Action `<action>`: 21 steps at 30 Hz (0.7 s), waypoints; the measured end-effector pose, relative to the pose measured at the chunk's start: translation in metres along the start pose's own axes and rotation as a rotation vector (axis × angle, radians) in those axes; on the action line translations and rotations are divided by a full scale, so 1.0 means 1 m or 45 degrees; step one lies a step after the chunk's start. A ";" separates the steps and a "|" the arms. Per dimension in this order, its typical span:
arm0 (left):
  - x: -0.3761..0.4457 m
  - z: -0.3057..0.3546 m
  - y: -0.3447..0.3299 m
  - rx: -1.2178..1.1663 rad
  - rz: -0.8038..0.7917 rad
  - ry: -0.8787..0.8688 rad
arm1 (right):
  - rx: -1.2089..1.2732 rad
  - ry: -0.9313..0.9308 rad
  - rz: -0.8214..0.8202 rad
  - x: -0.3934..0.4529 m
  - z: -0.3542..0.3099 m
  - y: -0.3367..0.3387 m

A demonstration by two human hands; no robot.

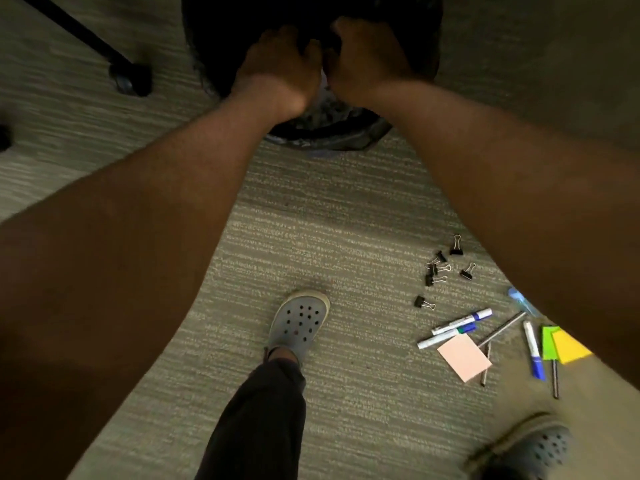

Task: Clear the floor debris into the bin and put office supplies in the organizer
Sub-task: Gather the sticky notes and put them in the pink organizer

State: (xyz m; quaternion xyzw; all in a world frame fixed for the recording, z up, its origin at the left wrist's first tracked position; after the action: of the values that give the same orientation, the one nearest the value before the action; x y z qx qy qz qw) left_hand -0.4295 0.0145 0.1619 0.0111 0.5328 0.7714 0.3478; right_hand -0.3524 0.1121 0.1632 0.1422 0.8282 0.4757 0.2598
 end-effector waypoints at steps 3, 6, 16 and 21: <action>-0.020 0.003 -0.002 0.075 0.140 -0.248 | -0.011 -0.031 0.275 -0.013 0.009 -0.001; -0.044 0.008 -0.003 -0.055 0.286 -0.413 | 0.085 0.008 0.446 -0.042 0.015 0.001; -0.186 0.046 -0.073 -0.485 0.231 -0.480 | 0.406 -0.202 0.614 -0.207 0.070 -0.028; -0.260 0.052 -0.147 -0.455 -0.107 -0.339 | 0.441 -0.416 0.374 -0.302 0.121 -0.081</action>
State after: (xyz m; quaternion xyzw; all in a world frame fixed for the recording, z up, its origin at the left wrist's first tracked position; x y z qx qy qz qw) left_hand -0.1354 -0.0578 0.1540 0.0288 0.3371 0.8301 0.4432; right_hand -0.0339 0.0120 0.1330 0.3779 0.8149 0.3303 0.2900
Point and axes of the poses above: each hand's wrist, its own x-axis towards the middle knuckle, its own y-axis out of the back of the hand, z = x × y, the point moved 3 cm from there along x, towards the middle knuckle, and after that the axes turned 8 degrees about -x, right-handed, at the moved point
